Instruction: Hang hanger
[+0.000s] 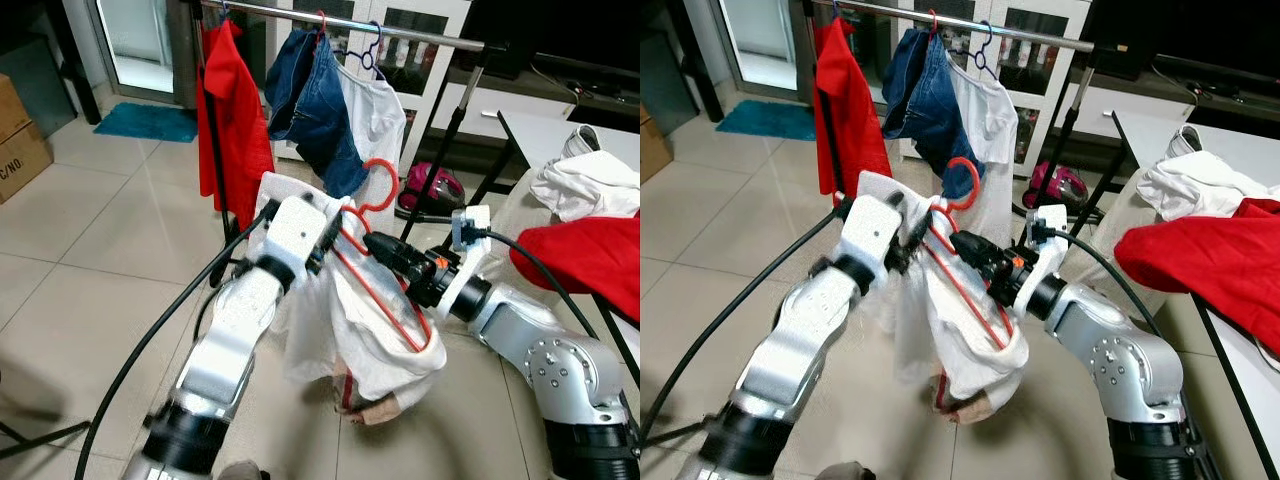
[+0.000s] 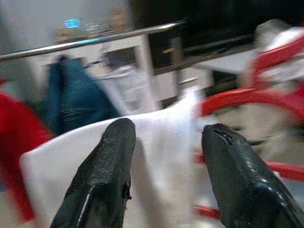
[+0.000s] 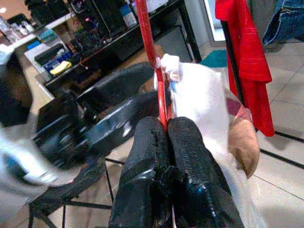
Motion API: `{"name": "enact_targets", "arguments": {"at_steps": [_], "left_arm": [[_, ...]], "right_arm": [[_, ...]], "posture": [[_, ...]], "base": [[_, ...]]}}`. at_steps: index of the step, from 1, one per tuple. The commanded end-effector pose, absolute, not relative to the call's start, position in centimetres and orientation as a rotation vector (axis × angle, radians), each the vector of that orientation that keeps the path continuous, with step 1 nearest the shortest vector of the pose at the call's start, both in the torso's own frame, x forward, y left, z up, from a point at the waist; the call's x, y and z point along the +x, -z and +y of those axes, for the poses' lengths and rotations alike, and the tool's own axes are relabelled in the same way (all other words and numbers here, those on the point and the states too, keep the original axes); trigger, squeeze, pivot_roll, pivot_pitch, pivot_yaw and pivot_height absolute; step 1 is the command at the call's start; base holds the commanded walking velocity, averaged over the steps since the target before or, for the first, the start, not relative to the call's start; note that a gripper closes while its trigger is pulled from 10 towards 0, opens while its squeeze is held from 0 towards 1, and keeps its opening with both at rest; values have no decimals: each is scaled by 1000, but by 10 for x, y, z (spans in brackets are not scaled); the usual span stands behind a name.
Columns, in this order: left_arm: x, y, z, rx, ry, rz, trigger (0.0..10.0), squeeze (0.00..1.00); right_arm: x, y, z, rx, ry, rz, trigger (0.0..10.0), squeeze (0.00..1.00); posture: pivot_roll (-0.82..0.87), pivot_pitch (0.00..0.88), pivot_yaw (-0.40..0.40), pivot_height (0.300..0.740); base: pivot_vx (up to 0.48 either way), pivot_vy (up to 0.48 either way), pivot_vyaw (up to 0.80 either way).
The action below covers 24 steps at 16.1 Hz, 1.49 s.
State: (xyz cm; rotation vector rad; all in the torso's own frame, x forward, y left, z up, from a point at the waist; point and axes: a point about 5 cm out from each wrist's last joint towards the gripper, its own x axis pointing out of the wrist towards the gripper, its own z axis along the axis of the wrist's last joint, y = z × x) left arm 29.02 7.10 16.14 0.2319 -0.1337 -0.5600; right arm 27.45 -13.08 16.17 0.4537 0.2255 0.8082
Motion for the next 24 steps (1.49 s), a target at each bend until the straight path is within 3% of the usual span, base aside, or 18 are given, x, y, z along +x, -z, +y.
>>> {"name": "enact_targets", "arguments": {"at_steps": [1,3,7,11,12,24], "left_arm": [[283,-164,62,193,676,-142,10000,0],[278,-163,68,185,743,-144,10000,0],[285,-163,85,332,546,-163,10000,0],[280,-157,79,280,540,-128,10000,0],[280,-157,78,274,537,-127,157,0],[297,-152,79,250,525,-112,0,0]], "right_arm": [[273,-168,-131,434,-826,202,10000,0],[273,-168,-131,432,-829,204,10000,0],[272,-168,-129,436,-841,205,10000,0],[273,-168,-129,439,-842,202,10000,0],[273,-169,-129,439,-842,201,10000,0],[274,-172,-130,443,-850,186,10000,0]], "posture": [[71,0,-91,740],[72,0,-92,740],[75,0,-94,740],[73,0,-95,740],[72,0,-96,740],[69,0,-94,740]], "base": [[0,0,0],[0,0,0],[0,0,0],[0,0,0],[0,0,0],[0,0,0]]}}
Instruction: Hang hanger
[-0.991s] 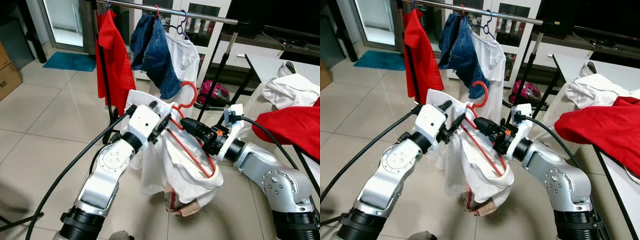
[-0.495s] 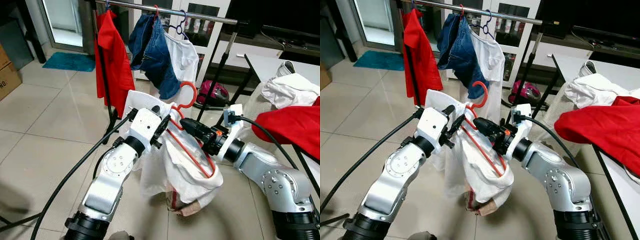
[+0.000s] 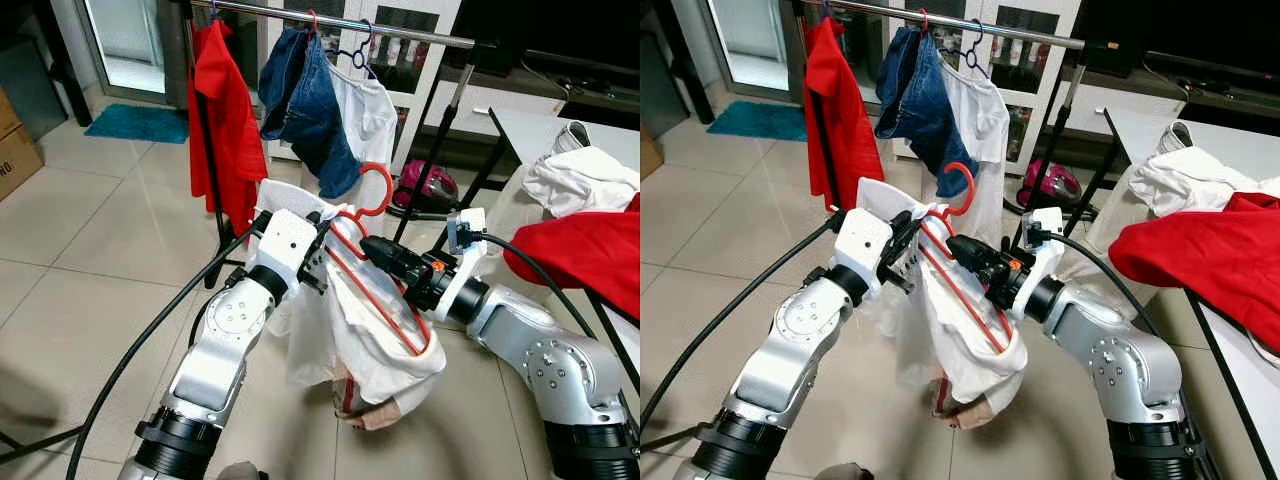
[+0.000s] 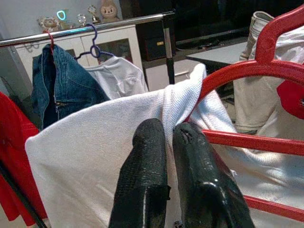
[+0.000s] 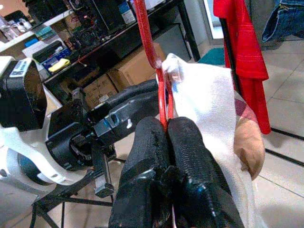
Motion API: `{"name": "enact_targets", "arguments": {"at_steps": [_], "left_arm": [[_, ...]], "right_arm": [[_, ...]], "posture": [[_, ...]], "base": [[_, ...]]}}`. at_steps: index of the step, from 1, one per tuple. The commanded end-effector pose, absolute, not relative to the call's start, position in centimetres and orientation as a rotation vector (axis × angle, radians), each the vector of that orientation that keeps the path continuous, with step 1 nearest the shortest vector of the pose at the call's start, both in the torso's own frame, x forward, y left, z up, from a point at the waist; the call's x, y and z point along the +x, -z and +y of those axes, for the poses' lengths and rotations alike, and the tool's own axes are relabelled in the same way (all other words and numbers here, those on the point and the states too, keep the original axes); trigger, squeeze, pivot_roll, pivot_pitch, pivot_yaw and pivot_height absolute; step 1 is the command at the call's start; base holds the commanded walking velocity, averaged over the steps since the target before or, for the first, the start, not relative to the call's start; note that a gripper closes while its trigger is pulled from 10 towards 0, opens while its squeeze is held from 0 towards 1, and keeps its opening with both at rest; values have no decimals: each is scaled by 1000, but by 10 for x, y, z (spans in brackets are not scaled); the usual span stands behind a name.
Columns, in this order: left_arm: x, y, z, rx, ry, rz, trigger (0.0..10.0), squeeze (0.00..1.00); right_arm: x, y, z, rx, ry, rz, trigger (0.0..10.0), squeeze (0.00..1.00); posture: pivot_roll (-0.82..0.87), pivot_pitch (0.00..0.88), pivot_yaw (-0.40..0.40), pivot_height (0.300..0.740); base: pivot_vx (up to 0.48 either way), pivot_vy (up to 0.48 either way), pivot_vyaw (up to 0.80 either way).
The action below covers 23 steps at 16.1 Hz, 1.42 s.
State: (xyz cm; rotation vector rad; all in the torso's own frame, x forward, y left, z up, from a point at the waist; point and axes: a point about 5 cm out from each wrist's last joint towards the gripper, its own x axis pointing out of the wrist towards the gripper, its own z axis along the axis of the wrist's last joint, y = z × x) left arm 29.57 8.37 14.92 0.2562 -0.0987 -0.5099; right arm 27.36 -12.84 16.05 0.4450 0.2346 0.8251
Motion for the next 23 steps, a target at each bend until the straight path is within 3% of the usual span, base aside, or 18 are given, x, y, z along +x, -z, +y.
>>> {"name": "enact_targets", "arguments": {"at_steps": [1,9,17,23], "left_arm": [[297,-152,79,252,526,-110,0,0],[300,-154,79,215,537,-125,0,0],[293,-195,93,136,473,-264,0,0],[297,-189,108,275,379,-229,0,0]], "right_arm": [[274,-172,-130,444,-850,185,10000,0],[275,-172,-132,445,-839,183,10000,0],[280,-152,-136,384,-745,309,10000,0],[282,-156,-150,421,-664,298,10000,0]], "posture": [[68,0,-93,740],[69,0,-97,740],[81,0,-98,740],[75,0,-90,740]], "base": [[0,0,0],[0,0,0],[0,0,0],[0,0,0]]}}
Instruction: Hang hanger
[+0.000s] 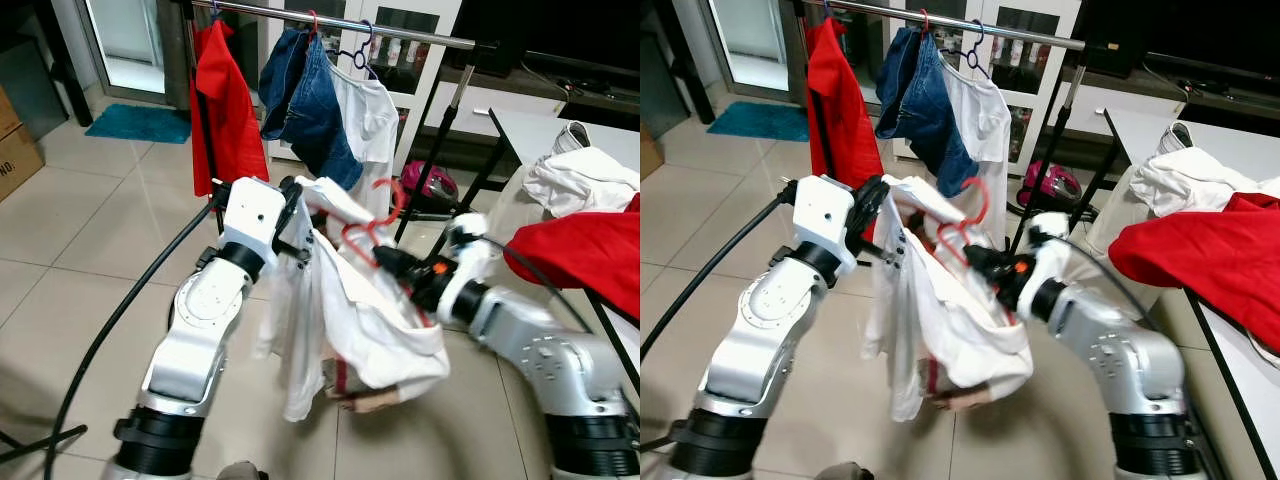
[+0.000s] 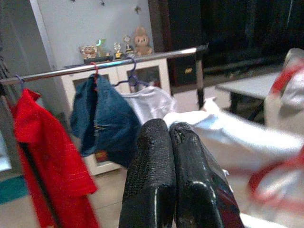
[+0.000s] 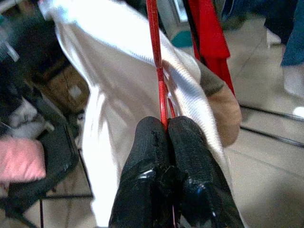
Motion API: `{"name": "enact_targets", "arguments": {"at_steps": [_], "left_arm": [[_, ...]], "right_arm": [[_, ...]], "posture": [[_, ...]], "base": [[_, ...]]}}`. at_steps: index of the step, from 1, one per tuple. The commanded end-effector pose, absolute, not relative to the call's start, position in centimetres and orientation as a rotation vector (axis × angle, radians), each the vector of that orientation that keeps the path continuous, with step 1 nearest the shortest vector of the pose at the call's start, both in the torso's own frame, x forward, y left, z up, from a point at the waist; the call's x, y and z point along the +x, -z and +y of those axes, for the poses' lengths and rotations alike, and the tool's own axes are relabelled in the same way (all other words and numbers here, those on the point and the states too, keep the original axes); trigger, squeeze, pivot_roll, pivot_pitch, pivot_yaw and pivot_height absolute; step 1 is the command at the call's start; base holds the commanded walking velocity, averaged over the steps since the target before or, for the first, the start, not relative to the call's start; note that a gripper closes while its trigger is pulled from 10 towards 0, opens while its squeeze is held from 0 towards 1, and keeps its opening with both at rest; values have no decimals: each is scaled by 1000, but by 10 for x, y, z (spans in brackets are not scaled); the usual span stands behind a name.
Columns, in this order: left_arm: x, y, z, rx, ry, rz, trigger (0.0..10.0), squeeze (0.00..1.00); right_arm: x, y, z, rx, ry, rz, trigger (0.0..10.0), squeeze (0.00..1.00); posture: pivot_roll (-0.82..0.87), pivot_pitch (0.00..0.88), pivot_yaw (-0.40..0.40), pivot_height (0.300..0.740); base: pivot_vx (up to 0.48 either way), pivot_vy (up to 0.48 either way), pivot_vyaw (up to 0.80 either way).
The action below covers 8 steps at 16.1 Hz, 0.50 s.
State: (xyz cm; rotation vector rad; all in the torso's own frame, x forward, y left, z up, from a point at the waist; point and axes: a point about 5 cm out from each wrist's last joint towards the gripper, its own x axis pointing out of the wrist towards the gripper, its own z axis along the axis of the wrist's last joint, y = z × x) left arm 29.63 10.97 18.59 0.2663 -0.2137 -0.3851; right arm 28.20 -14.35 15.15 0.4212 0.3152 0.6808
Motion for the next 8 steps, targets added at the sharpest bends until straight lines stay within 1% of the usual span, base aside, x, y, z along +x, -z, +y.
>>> {"name": "enact_targets", "arguments": {"at_steps": [1,4,7,8], "left_arm": [[295,-186,106,292,391,-216,0,0],[289,-180,91,310,505,-193,0,0],[285,-167,81,335,559,-137,0,0],[283,-162,79,347,582,-105,0,0]], "right_arm": [[281,-160,-154,429,-661,278,10000,0],[288,-169,-170,437,-547,237,10000,0],[289,-178,-166,471,-558,202,10000,0],[290,-182,-164,508,-557,181,10000,0]], "posture": [[73,0,-88,740],[70,0,-87,740],[66,0,-85,740],[66,0,-84,740]], "base": [[0,0,0],[0,0,0],[0,0,0],[0,0,0]]}}
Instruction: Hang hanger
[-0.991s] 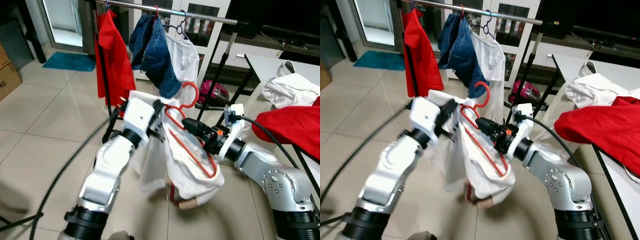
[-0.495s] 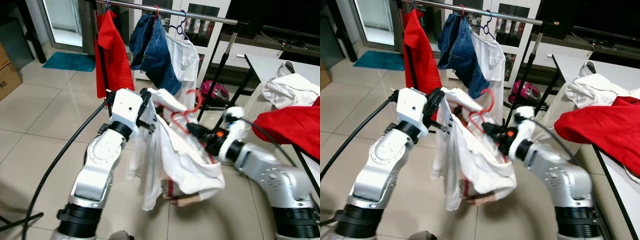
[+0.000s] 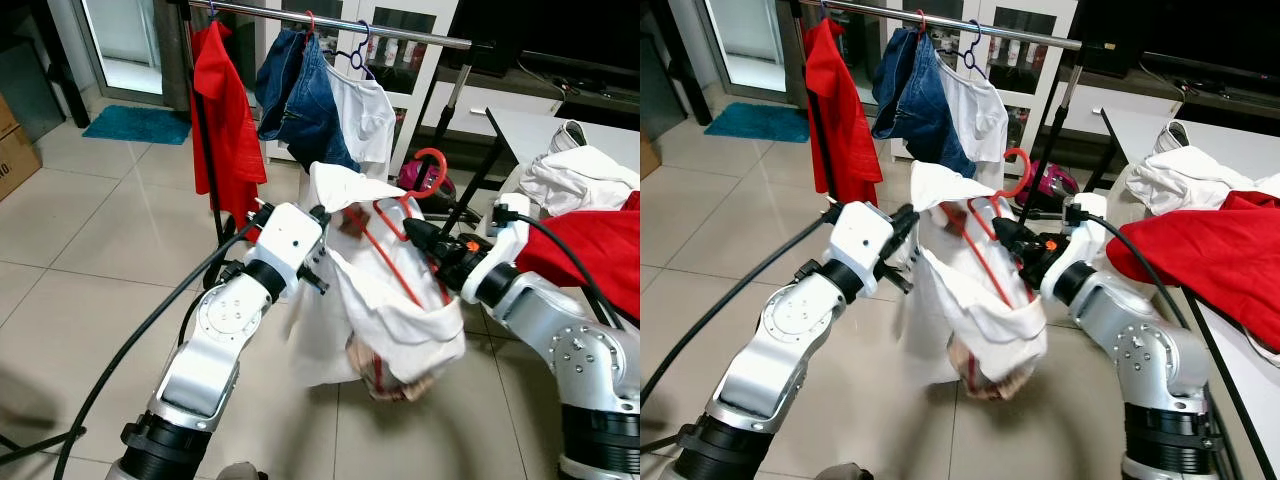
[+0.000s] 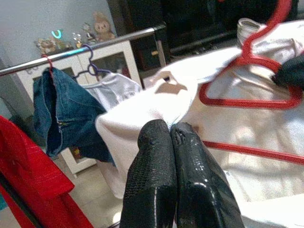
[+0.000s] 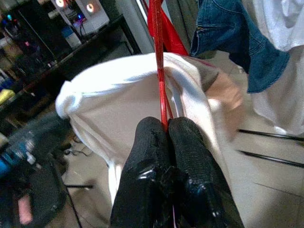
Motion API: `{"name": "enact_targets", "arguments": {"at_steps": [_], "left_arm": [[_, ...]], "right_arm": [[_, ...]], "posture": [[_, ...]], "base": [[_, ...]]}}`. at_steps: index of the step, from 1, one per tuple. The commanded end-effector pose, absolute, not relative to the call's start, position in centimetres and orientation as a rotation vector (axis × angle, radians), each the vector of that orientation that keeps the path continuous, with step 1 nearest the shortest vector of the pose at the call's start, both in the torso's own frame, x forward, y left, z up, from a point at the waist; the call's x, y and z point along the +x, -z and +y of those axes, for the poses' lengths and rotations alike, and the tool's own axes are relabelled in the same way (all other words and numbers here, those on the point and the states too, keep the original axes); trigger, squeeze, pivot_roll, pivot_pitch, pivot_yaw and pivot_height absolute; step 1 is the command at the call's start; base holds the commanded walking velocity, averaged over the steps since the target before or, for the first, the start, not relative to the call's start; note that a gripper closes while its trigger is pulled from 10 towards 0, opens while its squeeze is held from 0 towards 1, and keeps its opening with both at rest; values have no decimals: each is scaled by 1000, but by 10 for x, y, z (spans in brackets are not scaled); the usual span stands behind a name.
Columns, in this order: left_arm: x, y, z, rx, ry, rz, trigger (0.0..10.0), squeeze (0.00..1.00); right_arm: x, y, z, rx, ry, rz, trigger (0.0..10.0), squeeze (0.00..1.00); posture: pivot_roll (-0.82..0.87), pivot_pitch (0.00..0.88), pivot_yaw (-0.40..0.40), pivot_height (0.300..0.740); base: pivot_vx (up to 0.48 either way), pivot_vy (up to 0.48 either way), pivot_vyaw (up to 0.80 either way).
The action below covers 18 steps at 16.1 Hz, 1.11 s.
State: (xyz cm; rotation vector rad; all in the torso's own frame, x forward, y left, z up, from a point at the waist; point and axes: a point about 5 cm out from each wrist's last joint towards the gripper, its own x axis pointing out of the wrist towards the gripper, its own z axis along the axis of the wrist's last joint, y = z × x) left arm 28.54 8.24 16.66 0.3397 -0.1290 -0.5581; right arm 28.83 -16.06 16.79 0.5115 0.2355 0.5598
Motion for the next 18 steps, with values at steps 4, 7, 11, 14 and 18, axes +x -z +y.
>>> {"name": "enact_targets", "arguments": {"at_steps": [4,7,11,14,18], "left_arm": [[283,-153,80,343,572,-51,0,0],[299,-180,97,299,395,-164,0,0],[315,-195,120,299,267,-204,0,0],[314,-192,116,305,287,-196,0,0],[306,-174,94,333,419,-136,0,0]], "right_arm": [[295,-188,-169,548,-498,152,10000,0],[281,-147,-164,336,-513,385,10000,0],[266,-159,-171,214,-644,349,10000,0],[268,-170,-178,231,-637,291,10000,0],[275,-186,-164,325,-679,203,10000,0]], "posture": [[65,0,-83,740],[74,0,-90,740],[65,0,-81,740],[61,0,-78,740],[64,0,-78,740]], "base": [[0,0,0],[0,0,0],[0,0,0],[0,0,0],[0,0,0]]}}
